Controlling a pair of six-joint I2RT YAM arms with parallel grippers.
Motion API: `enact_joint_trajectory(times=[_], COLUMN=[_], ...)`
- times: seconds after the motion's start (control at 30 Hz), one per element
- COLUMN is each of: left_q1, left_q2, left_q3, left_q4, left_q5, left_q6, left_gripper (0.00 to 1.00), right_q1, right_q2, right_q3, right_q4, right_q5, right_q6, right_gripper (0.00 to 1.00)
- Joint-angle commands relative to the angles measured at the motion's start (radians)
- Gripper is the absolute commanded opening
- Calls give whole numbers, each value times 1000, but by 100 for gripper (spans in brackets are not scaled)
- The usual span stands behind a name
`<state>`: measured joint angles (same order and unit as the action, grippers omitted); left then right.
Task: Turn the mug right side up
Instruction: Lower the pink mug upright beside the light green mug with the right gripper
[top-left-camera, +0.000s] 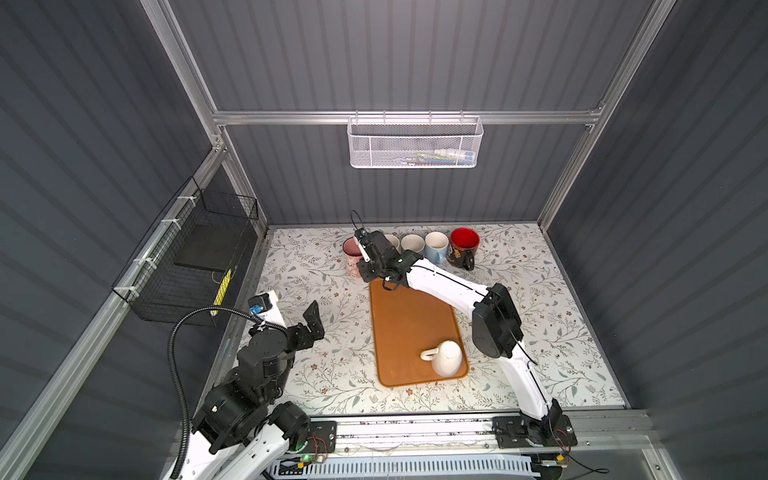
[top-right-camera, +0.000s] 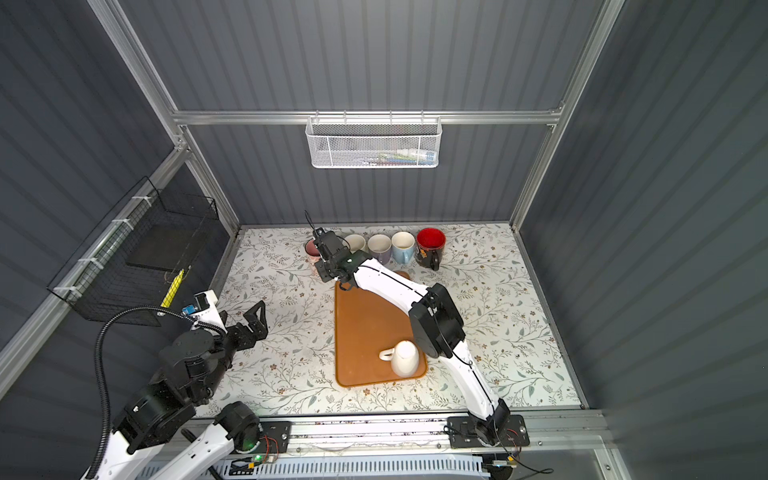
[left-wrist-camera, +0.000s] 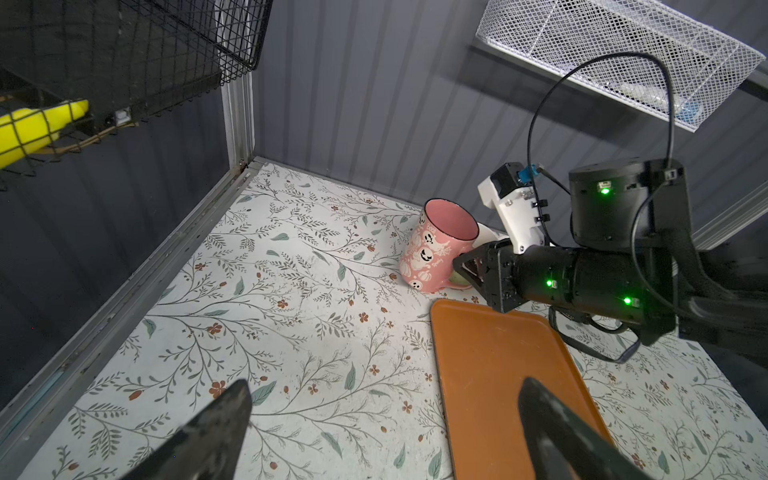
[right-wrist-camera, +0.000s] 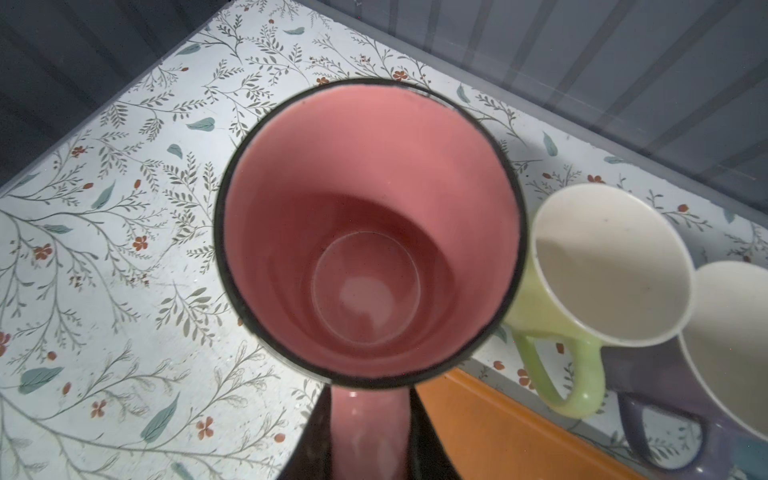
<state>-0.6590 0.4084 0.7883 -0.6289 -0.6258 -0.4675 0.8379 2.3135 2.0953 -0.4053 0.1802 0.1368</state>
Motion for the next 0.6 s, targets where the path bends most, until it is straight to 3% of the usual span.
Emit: enact_joint_trajectory(times=[0.0, 0.57], left_q1=[6, 6], left_q2=[8, 54], left_q3=[-1, -3], left_q4=[-5, 4], left_q5=[3, 20], left_q6=[-13, -7], left_gripper=[100, 100], right_q1=[1, -40], right_q2=[-3, 137], right_q3=[88, 229], right_q4=[98, 69], right_q5=[74, 64], right_q6=[-28, -6], right_gripper=[0, 0])
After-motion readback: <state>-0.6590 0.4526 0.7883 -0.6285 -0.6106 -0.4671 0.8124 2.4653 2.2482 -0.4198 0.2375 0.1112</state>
